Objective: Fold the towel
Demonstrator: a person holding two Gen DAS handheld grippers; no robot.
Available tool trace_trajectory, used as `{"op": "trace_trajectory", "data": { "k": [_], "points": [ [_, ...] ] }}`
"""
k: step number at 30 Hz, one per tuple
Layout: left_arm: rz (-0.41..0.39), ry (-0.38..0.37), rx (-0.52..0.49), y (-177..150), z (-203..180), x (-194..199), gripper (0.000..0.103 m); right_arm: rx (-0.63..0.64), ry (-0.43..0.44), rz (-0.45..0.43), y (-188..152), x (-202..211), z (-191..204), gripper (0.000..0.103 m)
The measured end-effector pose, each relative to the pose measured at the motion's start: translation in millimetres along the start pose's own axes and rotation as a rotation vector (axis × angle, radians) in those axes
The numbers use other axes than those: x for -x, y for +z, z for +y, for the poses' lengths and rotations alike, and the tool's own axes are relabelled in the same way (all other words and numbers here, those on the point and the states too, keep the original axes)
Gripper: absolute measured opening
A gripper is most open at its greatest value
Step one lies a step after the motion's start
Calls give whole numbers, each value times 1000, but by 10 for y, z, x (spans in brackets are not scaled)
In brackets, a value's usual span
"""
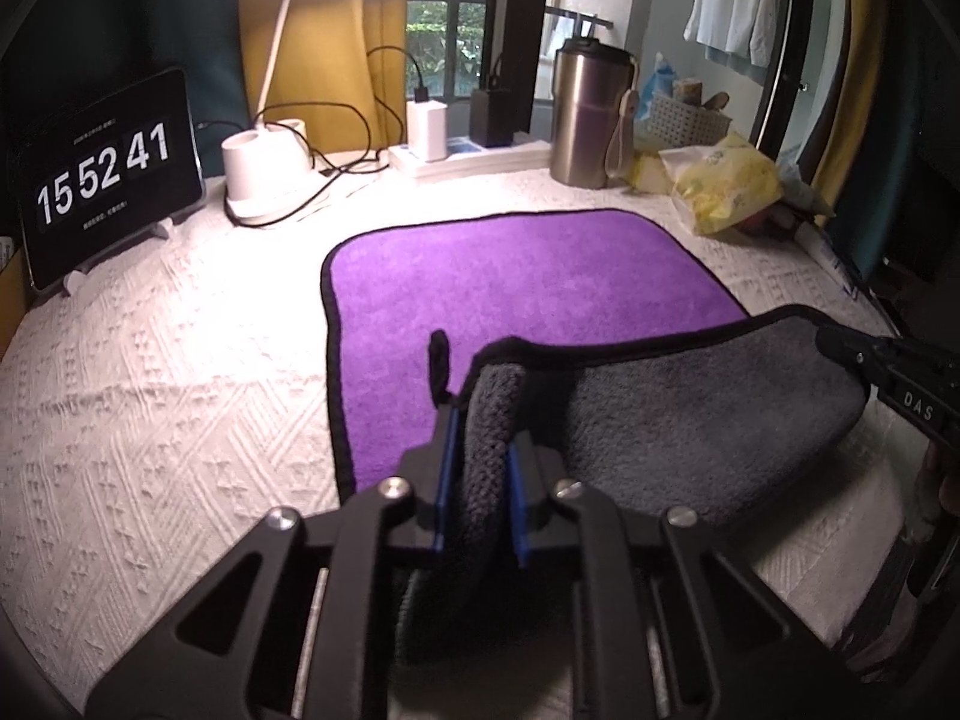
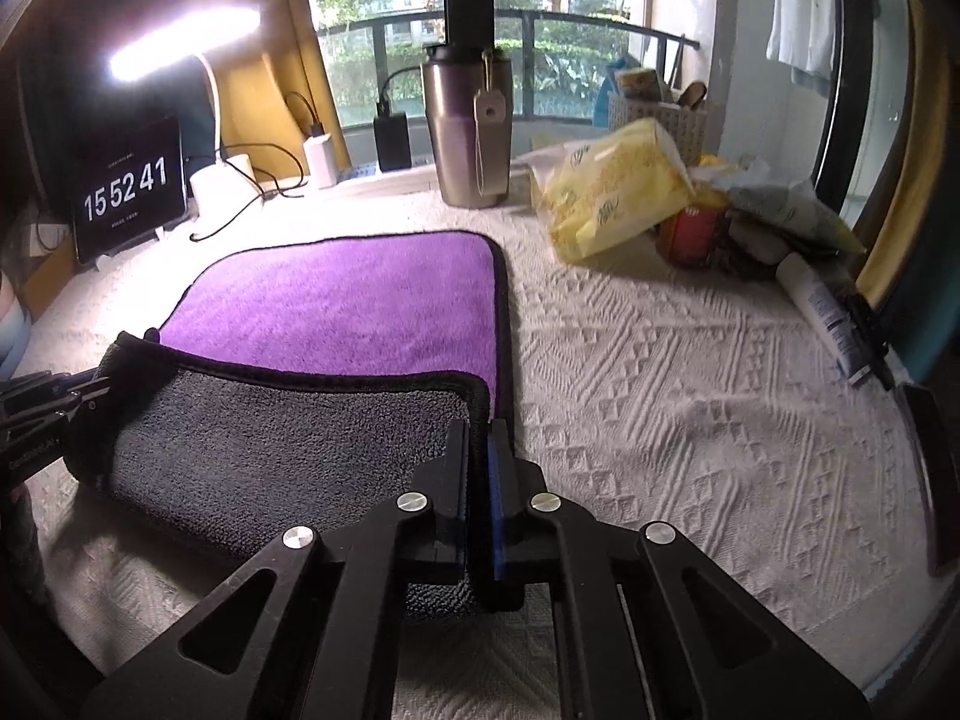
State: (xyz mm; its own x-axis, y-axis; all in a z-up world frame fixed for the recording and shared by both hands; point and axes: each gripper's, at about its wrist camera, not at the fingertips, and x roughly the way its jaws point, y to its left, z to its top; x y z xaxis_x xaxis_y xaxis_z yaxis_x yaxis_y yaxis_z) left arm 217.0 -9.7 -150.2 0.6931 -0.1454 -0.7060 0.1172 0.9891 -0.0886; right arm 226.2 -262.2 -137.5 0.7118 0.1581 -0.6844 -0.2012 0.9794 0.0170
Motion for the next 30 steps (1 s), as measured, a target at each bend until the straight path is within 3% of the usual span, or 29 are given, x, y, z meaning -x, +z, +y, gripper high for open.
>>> {"op": "trace_trajectory", "data": {
  "k": [11, 16, 30],
  "points": [
    [-80, -7, 9, 177, 60, 290, 15, -14, -41, -97, 188, 276, 78, 6],
    [-101, -10, 11, 257, 95, 344, 10, -17, -49, -122, 271, 353, 100, 6],
    [-186, -41, 34, 518, 301, 460, 9, 2, -90, -188, 570, 434, 276, 6]
  ]
}}
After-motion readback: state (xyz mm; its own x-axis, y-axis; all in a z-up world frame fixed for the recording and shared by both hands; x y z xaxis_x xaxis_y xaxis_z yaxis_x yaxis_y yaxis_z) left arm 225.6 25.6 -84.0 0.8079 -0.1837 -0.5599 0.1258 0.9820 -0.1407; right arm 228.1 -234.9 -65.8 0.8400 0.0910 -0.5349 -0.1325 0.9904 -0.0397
